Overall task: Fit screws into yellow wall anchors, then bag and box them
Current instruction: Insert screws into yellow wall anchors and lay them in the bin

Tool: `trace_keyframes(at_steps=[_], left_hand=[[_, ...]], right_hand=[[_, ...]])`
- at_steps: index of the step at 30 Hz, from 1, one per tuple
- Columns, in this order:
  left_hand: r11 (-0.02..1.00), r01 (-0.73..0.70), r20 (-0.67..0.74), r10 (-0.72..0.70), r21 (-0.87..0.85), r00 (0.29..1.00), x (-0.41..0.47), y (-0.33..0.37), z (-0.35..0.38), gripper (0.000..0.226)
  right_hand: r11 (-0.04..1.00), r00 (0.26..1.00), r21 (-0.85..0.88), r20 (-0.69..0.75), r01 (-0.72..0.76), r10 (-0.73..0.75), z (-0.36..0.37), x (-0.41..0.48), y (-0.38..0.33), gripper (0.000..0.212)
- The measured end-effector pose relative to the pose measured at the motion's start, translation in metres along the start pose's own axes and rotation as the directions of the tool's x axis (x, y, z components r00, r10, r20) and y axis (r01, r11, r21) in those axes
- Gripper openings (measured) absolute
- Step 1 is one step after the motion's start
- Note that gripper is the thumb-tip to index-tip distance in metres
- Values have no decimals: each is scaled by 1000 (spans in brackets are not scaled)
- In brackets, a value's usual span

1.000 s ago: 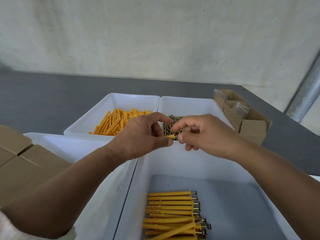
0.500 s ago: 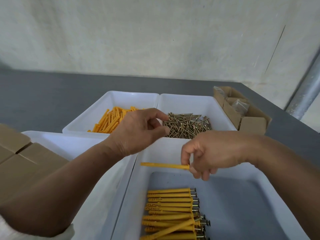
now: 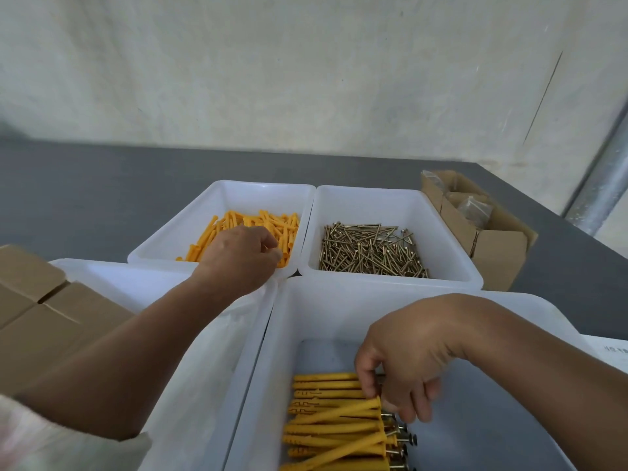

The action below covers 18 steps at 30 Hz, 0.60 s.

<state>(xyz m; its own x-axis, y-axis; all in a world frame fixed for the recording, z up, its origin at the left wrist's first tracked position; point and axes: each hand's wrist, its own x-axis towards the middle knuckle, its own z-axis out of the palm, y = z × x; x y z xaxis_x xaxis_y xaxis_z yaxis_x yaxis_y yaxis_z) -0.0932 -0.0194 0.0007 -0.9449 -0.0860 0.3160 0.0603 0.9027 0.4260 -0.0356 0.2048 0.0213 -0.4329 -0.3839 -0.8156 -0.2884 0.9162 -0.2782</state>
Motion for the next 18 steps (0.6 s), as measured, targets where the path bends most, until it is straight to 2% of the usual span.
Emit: trace_keyframes(at_steps=[10, 12, 13, 15, 16, 18], left_hand=[[997, -32, 136, 22, 71, 991, -2, 0, 2, 25], [996, -37, 140, 26, 80, 990, -3, 0, 3, 26], [996, -40, 141, 28, 82, 990, -3, 0, 3, 27], [995, -42, 141, 30, 87, 990, -3, 1, 4, 28], [995, -40, 139, 27, 88, 990, -2, 1, 5, 28], [995, -28, 135, 16, 93, 991, -1, 1, 5, 27]], right_hand=[[1000, 999, 1, 48, -12, 12, 0, 0, -6, 22], [1000, 999, -3, -42, 30, -30, -5, -11, -5, 12], [998, 989, -13, -138, 59, -60, -10, -16, -3, 10], [993, 906, -16, -410, 114, -110, -19, -24, 4, 15], [990, 822, 5, -558, 139, -113, -23, -26, 8, 18], [981, 604, 75, -796, 178, -48, -30, -21, 17, 27]])
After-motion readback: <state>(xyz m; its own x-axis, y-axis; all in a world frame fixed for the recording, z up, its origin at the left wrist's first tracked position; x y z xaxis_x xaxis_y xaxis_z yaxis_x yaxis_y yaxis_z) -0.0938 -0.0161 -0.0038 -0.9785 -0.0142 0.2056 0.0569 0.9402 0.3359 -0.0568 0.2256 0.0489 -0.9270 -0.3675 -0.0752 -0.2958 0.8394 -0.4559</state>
